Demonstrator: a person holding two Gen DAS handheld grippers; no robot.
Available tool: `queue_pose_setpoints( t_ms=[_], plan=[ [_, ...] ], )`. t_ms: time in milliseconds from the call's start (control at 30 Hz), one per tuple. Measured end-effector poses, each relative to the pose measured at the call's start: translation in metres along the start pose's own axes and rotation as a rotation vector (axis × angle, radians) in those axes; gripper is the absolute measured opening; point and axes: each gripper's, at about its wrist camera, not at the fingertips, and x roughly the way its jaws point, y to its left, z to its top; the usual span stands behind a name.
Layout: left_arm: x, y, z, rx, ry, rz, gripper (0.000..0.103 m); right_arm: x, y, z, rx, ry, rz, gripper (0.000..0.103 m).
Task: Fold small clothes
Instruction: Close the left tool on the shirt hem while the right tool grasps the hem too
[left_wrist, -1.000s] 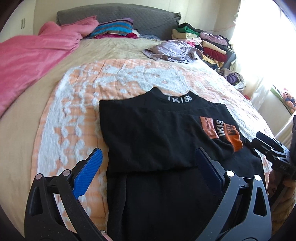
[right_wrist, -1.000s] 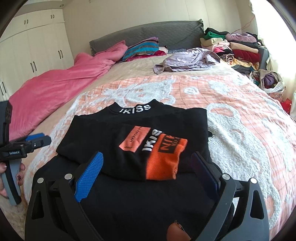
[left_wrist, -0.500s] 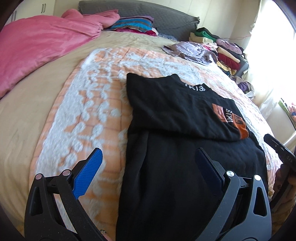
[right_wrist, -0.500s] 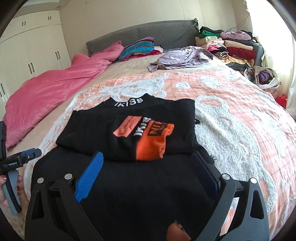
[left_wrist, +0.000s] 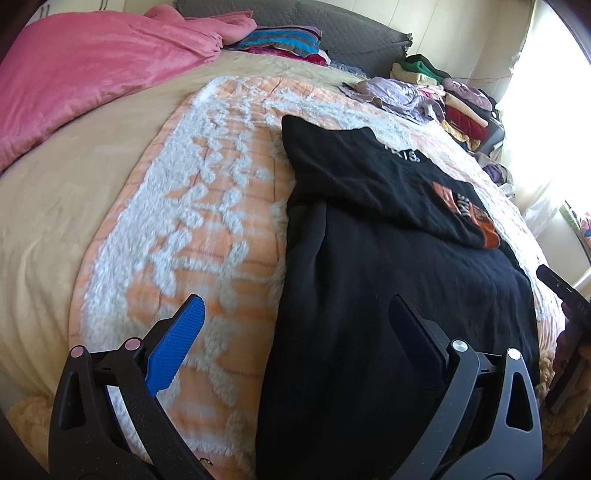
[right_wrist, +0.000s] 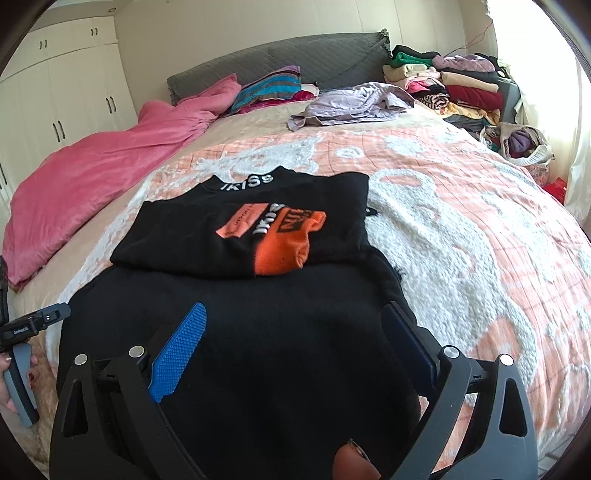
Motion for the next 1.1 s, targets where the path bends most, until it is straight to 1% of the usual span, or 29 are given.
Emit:
queue_pose_setpoints(
  t_ms=[100,233,400,467,500,567,667,733,967,1100],
  plan=[
    [-0.004,0.004,-0.006,-0.009,-0.003,0.012,0.093,-0.002,-0.003,-0.006,0.002,0.009,-0.009,0.095],
    [-0.008,0.007,-0.013,-0.01,0.003,0.007,0.092,-0.006,-0.009,-0.014,0.017,0.018,-0.01,0.095],
    [-0.012,0.003,-0.021,0.01,0.022,-0.012,0.077,-0.012,-0.012,-0.018,0.024,0.02,-0.012,0.095],
    [-0.012,0.004,-0.026,0.006,0.044,-0.029,0.063,-0.013,-0.012,-0.019,0.023,0.02,-0.013,0.095],
    [-0.011,0.004,-0.027,0.002,0.052,-0.036,0.06,-0.013,-0.012,-0.019,0.023,0.02,-0.012,0.095],
    [-0.011,0.004,-0.032,0.002,0.07,-0.051,0.05,-0.015,-0.012,-0.021,0.019,0.022,-0.01,0.095],
    [-0.011,0.003,-0.041,0.003,0.104,-0.076,0.04,-0.018,-0.012,-0.025,0.015,0.029,-0.008,0.095],
    [-0.01,0.003,-0.045,0.001,0.12,-0.083,0.039,-0.02,-0.012,-0.028,0.014,0.037,-0.008,0.095],
    [-0.015,0.006,-0.055,-0.001,0.143,-0.087,0.03,-0.026,-0.011,-0.038,0.011,0.072,0.007,0.095],
    [-0.017,0.01,-0.059,-0.011,0.157,-0.1,0.028,-0.03,-0.012,-0.044,0.004,0.097,0.014,0.095]
  ],
)
